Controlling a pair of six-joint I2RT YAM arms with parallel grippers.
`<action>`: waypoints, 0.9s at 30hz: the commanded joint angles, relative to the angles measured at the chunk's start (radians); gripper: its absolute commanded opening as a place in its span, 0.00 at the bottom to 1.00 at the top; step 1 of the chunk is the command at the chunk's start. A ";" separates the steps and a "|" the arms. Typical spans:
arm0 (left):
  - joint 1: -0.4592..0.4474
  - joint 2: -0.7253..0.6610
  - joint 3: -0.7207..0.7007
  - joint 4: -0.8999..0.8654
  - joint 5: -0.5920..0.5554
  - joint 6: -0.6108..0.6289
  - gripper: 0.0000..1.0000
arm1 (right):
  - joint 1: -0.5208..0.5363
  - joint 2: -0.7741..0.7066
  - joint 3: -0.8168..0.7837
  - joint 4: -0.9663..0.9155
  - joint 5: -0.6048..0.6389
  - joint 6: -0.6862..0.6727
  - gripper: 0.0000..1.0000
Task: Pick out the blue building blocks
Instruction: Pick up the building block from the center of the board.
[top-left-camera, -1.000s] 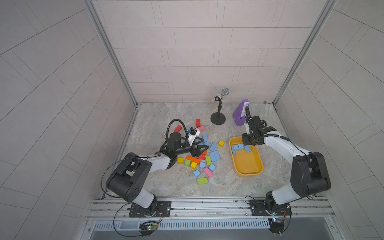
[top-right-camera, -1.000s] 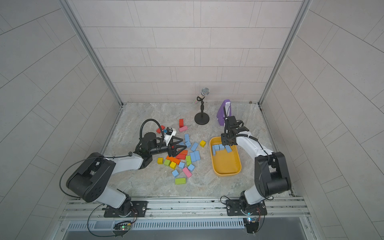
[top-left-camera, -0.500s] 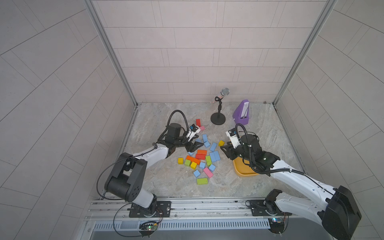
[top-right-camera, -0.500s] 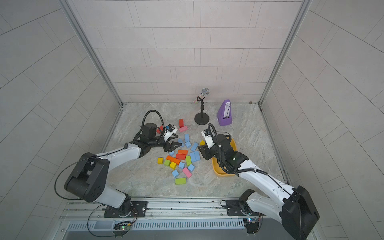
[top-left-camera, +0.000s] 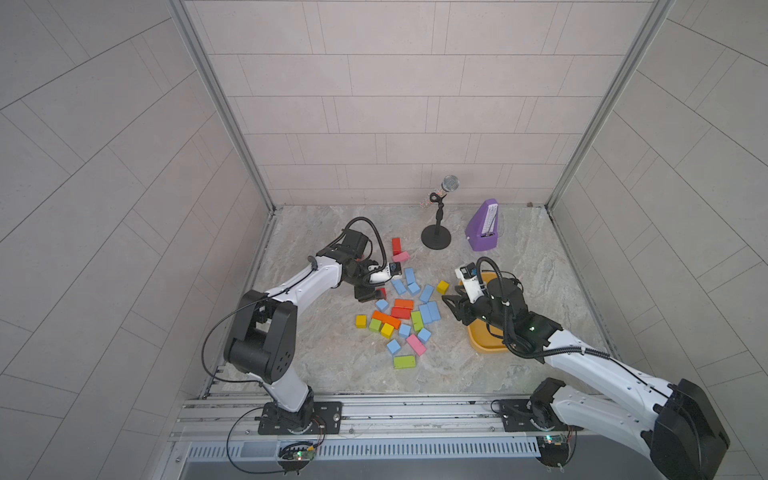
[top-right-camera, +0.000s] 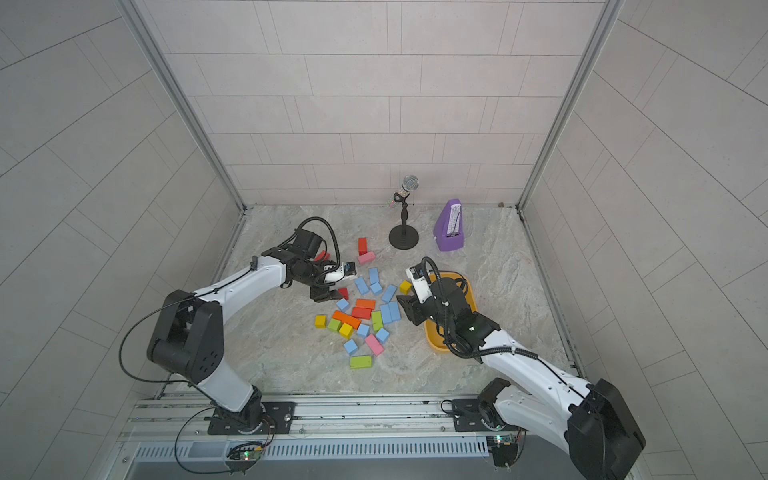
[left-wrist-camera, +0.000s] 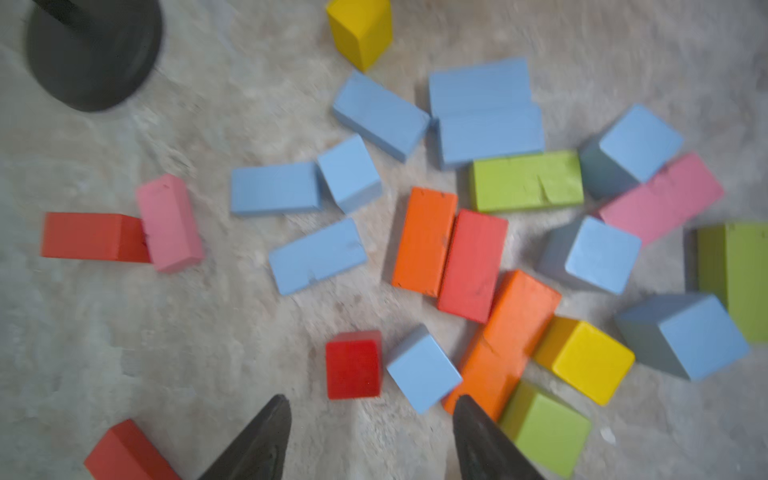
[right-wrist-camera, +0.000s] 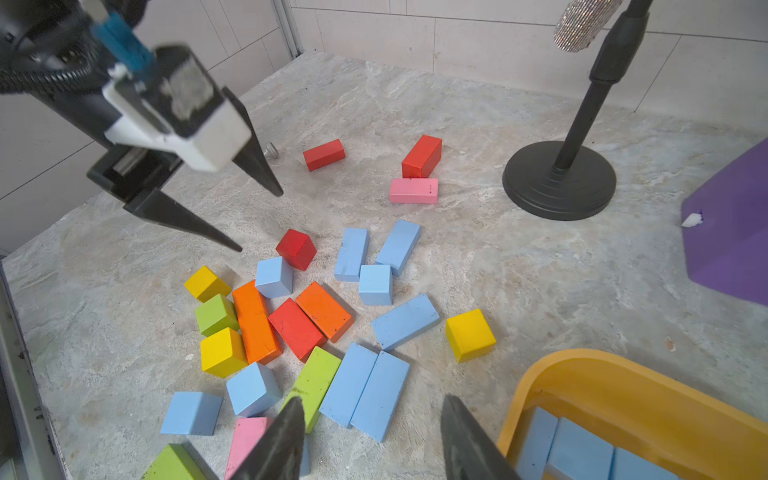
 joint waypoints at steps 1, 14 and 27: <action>-0.013 0.010 0.009 -0.169 -0.051 0.290 0.67 | 0.003 -0.031 -0.021 0.047 -0.015 -0.029 0.55; -0.116 0.171 0.149 -0.269 -0.111 0.468 0.67 | 0.004 -0.089 -0.027 0.010 0.010 -0.055 0.55; -0.128 0.263 0.175 -0.221 -0.194 0.534 0.55 | 0.003 -0.116 -0.019 -0.019 0.011 -0.063 0.55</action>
